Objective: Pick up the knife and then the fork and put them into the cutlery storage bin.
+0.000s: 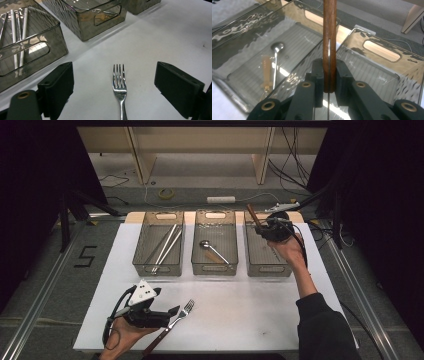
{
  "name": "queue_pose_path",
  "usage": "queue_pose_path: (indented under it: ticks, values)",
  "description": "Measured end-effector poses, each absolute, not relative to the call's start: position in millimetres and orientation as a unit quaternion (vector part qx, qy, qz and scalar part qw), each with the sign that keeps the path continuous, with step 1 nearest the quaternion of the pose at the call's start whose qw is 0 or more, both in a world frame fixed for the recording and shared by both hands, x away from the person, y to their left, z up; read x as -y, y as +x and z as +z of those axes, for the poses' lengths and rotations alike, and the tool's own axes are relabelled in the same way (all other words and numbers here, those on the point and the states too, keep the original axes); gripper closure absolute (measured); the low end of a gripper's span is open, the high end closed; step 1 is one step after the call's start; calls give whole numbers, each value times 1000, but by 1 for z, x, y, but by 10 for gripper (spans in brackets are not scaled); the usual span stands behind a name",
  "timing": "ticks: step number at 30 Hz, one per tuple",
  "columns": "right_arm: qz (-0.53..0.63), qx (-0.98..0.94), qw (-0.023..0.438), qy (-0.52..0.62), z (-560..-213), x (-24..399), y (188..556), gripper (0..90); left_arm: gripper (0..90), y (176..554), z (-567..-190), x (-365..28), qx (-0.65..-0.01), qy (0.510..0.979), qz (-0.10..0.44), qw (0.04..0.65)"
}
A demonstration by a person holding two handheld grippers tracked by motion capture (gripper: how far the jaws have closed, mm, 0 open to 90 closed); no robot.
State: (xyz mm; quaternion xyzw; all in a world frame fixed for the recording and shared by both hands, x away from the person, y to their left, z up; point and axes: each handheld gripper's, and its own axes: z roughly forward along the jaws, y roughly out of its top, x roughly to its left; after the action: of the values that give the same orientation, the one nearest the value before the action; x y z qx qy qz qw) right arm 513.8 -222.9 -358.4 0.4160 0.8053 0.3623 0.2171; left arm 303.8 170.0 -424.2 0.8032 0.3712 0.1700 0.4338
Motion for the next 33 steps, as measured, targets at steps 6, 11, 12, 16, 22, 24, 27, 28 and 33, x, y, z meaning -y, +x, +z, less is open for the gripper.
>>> queue_pose_path:
  ticks: [6,11,12,16,22,24,27,28,33]
  values:
    - [359,-798,214,434,-368,223,523,805,154,303,-424,-172,-371,800,174,438]
    - [357,-792,218,445,-374,224,528,805,154,302,-425,-171,-367,803,173,437]
    - [356,-791,218,448,-375,224,529,806,154,302,-425,-171,-367,803,174,436]
    - [356,-783,213,463,-381,225,533,805,154,301,-425,-171,-366,803,175,437]
    - [354,-779,207,475,-391,223,536,804,154,301,-425,-170,-364,805,176,435]
    - [354,-777,204,479,-393,222,536,804,154,301,-425,-170,-364,805,177,434]
    - [351,-777,199,483,-397,222,537,803,154,301,-425,-170,-365,804,177,436]
    - [351,-775,197,486,-398,222,537,803,154,301,-425,-170,-365,803,177,436]
    - [348,-770,195,498,-403,223,537,801,154,300,-425,-170,-363,806,176,434]
